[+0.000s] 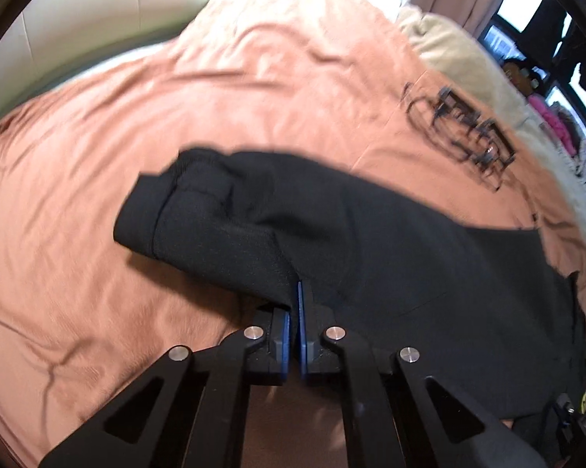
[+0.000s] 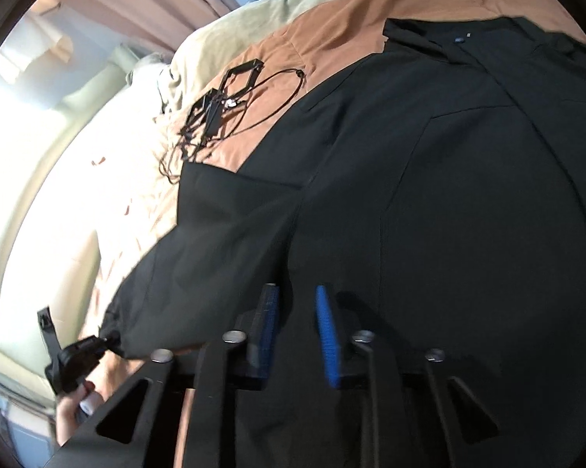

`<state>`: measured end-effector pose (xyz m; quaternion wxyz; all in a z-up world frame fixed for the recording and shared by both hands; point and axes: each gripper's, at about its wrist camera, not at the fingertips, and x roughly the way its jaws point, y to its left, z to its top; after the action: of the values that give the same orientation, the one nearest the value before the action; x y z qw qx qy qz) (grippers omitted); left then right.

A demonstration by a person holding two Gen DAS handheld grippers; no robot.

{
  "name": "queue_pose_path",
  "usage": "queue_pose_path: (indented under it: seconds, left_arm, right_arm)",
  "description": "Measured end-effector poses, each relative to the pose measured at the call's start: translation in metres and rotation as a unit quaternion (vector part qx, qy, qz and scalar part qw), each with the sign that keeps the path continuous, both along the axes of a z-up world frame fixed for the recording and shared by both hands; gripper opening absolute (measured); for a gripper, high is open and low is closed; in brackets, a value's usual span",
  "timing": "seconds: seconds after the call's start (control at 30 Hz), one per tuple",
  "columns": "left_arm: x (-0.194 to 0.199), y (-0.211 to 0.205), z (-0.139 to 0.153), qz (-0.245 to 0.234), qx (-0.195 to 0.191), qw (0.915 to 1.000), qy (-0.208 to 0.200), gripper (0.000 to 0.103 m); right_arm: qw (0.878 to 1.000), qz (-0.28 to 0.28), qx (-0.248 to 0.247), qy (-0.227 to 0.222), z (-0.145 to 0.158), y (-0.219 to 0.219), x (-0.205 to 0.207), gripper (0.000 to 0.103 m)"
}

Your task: Fold large clothes

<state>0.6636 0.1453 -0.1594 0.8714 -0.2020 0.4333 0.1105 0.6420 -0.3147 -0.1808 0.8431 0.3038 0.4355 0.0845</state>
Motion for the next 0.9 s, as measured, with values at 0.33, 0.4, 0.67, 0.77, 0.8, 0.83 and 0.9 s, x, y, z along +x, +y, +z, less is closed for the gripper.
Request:
queue_pose_path:
  seconds: [0.33, 0.4, 0.67, 0.77, 0.8, 0.83, 0.9]
  left_arm:
    - [-0.010, -0.034, 0.115, -0.065, 0.034, 0.9911, -0.111, 0.004]
    - [-0.013, -0.043, 0.132, -0.079, 0.039, 0.9886, -0.123, 0.004]
    - [-0.022, -0.116, 0.219, -0.145, 0.046, 0.9701, -0.190, 0.004]
    - [-0.029, -0.151, 0.248, -0.175, 0.046, 0.9608, -0.210, 0.004]
    - [-0.031, -0.163, 0.257, -0.186, 0.044, 0.9575, -0.216, 0.004]
    - [-0.034, -0.176, 0.265, -0.196, 0.042, 0.9541, -0.222, 0.004]
    - [-0.041, -0.201, 0.279, -0.218, 0.041, 0.9467, -0.234, 0.004]
  right_arm:
    - [0.993, -0.029, 0.113, -0.007, -0.022, -0.016, 0.034, 0.010]
    - [0.994, -0.030, 0.107, 0.017, -0.037, -0.013, 0.042, 0.009]
    - [0.992, -0.030, 0.120, 0.018, -0.026, -0.019, 0.034, 0.021]
    - [0.991, -0.044, 0.124, 0.006, -0.009, -0.031, 0.016, 0.030]
    - [0.991, -0.046, 0.124, 0.004, -0.005, -0.035, 0.011, 0.030]
    - [0.991, -0.049, 0.122, 0.004, 0.001, -0.038, 0.004, 0.031]
    - [0.992, -0.047, 0.115, 0.007, 0.010, -0.044, -0.004, 0.031]
